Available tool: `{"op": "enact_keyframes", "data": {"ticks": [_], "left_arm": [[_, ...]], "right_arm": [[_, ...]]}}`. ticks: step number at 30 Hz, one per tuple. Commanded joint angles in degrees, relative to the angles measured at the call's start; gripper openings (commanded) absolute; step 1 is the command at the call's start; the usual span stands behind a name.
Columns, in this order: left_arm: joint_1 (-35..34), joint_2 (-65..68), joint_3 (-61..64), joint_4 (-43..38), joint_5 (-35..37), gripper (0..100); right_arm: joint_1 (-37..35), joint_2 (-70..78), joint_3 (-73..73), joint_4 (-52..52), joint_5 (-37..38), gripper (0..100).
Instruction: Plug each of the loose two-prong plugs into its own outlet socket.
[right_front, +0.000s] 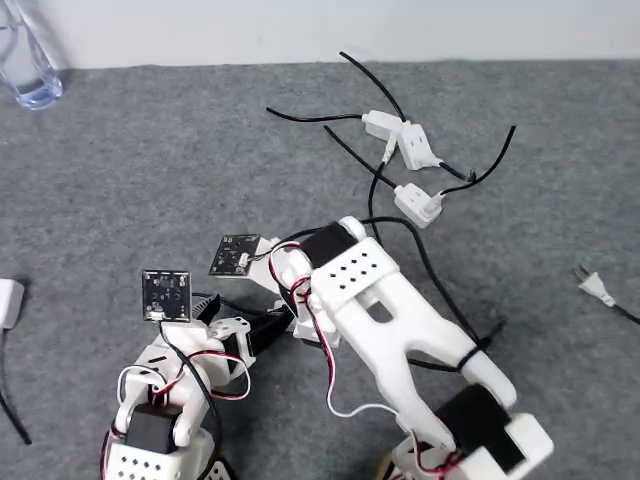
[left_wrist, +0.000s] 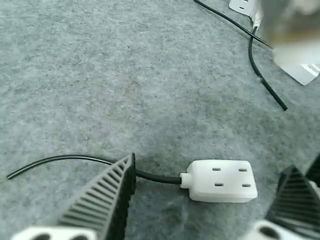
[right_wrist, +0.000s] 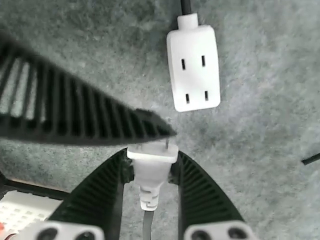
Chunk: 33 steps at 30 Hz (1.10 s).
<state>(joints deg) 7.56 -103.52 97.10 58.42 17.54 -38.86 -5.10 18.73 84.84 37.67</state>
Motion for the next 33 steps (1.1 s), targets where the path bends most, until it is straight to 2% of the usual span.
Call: {"op": "enact_keyframes", "data": {"ticks": [1, 12, 28, 33], "left_arm": [[0.4, -0.9, -1.5, -1.2, 0.9, 42], [0.4, -0.9, -1.4, -1.1, 0.8, 42], [0.0, -0.9, -1.4, -1.1, 0.8, 42], [0.0, -0.9, -1.4, -1.1, 0.8, 42]], "right_arm": [[-0.1, 0.3, -4.8, -0.8, -0.7, 0.6], [-0.7, 0.1, -12.2, 3.1, -2.1, 0.6], [-4.1, -0.2, -12.7, 8.0, -4.1, 0.6], [-5.0, -4.4, -12.6, 8.0, -4.1, 0.6]]}}
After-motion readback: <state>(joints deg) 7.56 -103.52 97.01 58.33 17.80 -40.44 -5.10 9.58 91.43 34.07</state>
